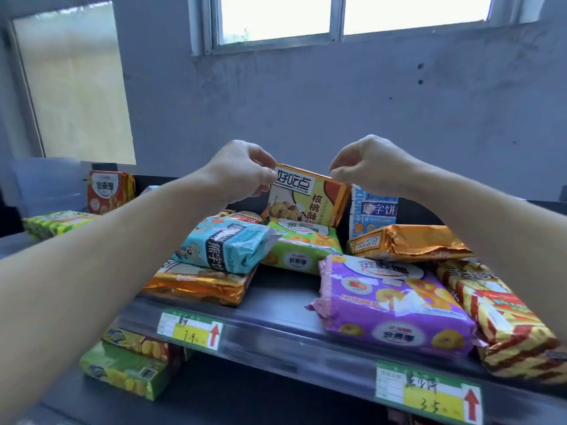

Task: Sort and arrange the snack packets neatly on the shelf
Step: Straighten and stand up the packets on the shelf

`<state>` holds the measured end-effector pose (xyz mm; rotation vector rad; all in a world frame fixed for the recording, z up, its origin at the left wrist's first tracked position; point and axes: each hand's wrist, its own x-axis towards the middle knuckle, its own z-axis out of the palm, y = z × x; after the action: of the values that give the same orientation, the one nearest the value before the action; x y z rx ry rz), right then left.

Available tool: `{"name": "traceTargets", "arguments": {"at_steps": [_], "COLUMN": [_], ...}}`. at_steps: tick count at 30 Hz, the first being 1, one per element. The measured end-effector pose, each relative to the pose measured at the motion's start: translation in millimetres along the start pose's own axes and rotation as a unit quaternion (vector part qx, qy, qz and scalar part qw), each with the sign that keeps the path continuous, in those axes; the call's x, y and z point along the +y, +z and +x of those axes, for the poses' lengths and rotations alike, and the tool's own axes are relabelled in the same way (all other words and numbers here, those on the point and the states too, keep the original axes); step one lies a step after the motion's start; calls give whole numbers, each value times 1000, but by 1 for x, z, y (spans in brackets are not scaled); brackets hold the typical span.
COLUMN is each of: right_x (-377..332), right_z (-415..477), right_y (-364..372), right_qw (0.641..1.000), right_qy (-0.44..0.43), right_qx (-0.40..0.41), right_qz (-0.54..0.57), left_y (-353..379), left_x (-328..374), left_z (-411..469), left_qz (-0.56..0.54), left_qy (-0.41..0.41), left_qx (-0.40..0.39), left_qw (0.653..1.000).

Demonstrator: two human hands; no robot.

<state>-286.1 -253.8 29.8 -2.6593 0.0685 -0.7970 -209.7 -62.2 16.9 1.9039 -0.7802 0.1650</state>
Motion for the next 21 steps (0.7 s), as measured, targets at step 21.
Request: {"name": "traceTargets", "arguments": {"at_steps": [21], "right_x": [-131], "right_z": [11], "right_y": [81], "right_qw": [995], "right_qy": [72], "right_qx": [-3], "right_qz": [-72], "left_y": [-130], "left_x": [-92], "left_z": [-6], "left_qz": [-18], "left_qy": [11], "left_qx": [-75], "left_qw": [997]}}
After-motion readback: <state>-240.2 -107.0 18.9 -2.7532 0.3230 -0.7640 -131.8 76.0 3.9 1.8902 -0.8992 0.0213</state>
